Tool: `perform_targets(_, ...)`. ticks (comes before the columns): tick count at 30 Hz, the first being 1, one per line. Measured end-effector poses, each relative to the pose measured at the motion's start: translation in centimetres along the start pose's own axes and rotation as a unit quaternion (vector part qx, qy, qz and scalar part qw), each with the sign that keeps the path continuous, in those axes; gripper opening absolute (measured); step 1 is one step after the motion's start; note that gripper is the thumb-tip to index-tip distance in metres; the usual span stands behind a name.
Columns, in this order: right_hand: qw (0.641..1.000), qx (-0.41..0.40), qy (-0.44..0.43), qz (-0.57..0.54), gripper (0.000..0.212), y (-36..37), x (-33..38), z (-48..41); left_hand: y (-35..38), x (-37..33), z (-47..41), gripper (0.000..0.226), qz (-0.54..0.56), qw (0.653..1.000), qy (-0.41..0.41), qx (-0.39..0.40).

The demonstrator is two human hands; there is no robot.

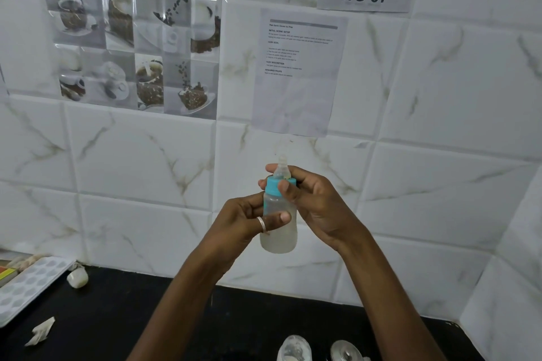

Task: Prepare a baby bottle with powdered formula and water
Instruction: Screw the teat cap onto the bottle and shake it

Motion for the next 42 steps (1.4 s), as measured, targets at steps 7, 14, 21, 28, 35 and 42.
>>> perform_targets(7,0.998,-0.055,-0.012,0.03,0.029,0.9,-0.1,0.0,1.2,0.4,0.4,0.053,-0.052,0.989,0.037,-0.136)
perform_targets(14,0.992,-0.11,-0.002,0.06,0.027,1.8,-1.1,0.1,1.9,1.1,0.8,0.047,-0.133,0.952,0.068,-0.267)
perform_targets(21,0.989,-0.107,-0.004,0.101,0.02,1.9,-0.9,0.3,1.5,1.0,0.5,0.05,-0.164,0.948,0.063,-0.266)
perform_targets(28,0.991,-0.093,-0.001,0.098,0.066,1.5,-0.4,1.2,0.6,0.3,0.8,0.062,-0.142,0.959,0.069,-0.236)
perform_targets(35,0.991,-0.007,0.021,0.134,0.069,2.1,-0.5,3.7,-0.6,0.7,0.6,0.052,-0.094,0.977,0.04,-0.187)
perform_targets(42,0.974,0.083,0.025,0.211,0.109,2.4,-1.1,4.7,-1.1,1.3,0.2,0.048,-0.047,0.99,0.011,-0.134)
Point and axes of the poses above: each hand's wrist, its own z-axis away from the middle knuckle, its own y-axis out of the palm, x = y × z, the point moved 3 cm from there along -z, towards the middle knuckle, and after that the axes turned 15 degrees about -y, right-handed, at the moved point
